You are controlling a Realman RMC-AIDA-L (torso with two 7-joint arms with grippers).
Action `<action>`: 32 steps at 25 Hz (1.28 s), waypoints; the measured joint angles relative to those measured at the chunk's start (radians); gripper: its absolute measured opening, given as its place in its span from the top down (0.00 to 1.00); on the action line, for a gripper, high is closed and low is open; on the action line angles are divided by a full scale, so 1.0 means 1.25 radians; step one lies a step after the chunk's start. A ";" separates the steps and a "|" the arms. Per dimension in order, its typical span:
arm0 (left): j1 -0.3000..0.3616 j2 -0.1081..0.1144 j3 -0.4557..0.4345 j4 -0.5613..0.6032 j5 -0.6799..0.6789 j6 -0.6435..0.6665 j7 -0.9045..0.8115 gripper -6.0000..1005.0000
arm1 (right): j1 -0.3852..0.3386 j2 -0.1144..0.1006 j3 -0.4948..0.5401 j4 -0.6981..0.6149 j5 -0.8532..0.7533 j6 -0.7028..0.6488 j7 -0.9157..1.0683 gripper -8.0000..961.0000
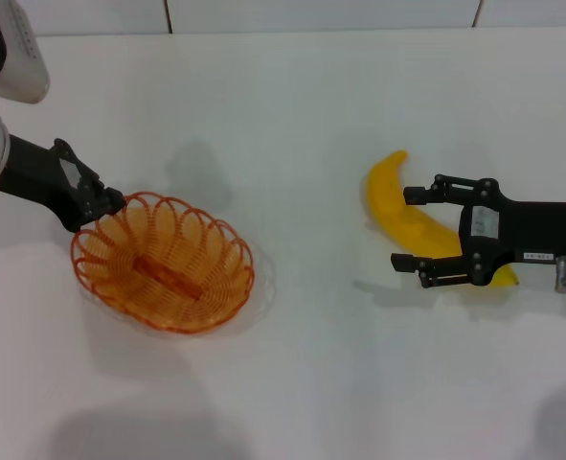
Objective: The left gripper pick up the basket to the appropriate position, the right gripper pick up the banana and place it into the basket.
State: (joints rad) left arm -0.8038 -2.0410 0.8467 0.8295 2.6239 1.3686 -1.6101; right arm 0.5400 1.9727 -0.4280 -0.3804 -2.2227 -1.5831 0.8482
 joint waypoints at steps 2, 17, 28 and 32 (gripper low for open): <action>0.000 0.000 0.000 0.000 0.000 -0.001 0.000 0.96 | 0.000 0.000 0.000 0.000 0.000 0.000 0.000 0.11; 0.001 -0.002 0.011 0.003 -0.013 0.022 -0.032 0.97 | -0.003 0.000 0.002 0.000 0.000 0.000 0.000 0.12; 0.056 0.000 0.008 0.094 -0.159 0.106 -0.295 0.97 | -0.013 -0.003 0.002 0.000 0.012 0.000 0.000 0.12; 0.038 -0.003 0.011 0.047 -0.167 0.088 -0.353 0.97 | -0.009 -0.001 0.002 0.000 0.012 -0.001 0.000 0.12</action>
State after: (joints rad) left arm -0.7562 -2.0444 0.8609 0.8882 2.4152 1.4791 -2.0508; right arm 0.5288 1.9719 -0.4249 -0.3804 -2.2074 -1.5839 0.8482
